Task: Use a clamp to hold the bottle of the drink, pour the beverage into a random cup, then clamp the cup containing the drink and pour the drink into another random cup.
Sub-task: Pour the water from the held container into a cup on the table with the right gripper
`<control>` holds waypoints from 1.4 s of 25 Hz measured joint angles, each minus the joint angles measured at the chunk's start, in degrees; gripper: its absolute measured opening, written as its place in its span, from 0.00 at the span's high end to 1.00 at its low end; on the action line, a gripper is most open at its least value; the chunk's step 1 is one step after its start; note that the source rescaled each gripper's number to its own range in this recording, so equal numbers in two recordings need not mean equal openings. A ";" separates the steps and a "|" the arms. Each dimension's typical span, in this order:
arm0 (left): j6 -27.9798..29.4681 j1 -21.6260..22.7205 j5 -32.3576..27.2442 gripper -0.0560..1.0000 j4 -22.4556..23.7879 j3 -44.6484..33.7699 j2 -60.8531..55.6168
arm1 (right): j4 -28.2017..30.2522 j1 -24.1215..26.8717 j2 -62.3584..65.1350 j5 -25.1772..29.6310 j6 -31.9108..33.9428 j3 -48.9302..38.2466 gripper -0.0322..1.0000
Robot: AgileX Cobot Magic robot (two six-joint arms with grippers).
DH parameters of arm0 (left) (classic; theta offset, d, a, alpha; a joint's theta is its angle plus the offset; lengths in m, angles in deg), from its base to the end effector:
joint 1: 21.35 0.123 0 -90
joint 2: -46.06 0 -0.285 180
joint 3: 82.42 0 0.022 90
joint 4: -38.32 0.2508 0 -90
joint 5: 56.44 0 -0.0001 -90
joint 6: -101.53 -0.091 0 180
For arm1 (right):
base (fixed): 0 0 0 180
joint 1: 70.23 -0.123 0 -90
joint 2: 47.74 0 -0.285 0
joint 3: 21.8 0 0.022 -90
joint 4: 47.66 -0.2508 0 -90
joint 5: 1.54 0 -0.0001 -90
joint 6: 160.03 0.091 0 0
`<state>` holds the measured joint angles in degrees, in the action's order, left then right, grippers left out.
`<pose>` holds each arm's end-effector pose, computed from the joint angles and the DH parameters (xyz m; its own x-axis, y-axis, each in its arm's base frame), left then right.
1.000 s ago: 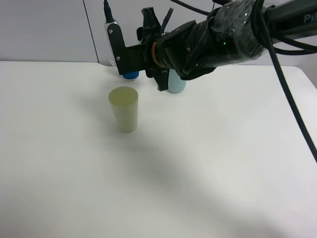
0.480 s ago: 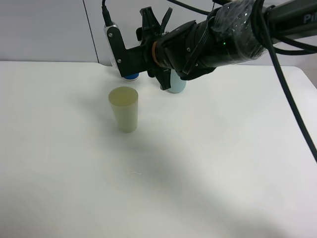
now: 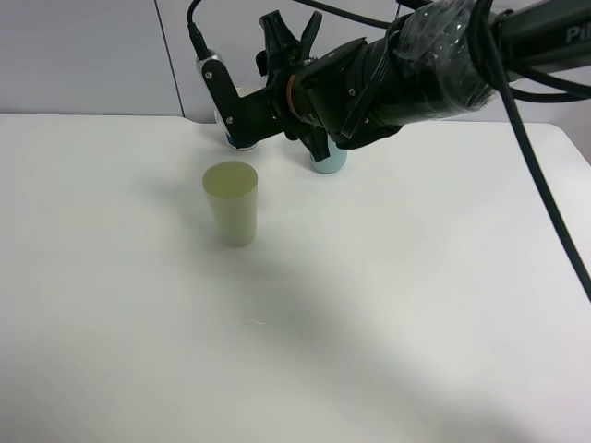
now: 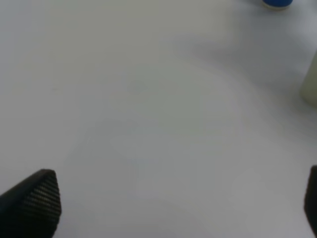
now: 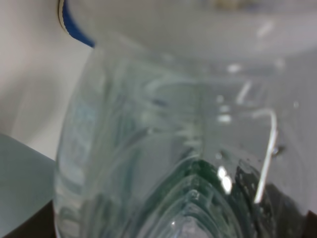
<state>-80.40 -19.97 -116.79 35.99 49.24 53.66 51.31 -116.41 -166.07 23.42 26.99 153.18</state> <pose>-0.0055 -0.0033 0.2790 -0.4423 0.0029 -0.8969 0.0136 0.9999 -0.0035 0.3245 0.2832 0.2140 0.4202 -0.8733 0.2466 -0.3172 -0.3960 -0.8617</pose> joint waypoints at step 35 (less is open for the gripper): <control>0.00 0.00 0.00 0.00 0.00 0.00 0.00 | 0.00 0.00 0.00 2.05 -7.38 0.00 0.95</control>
<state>-80.40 -19.97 -116.79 35.99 49.24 53.66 51.31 -116.41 -166.07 25.47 19.62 153.18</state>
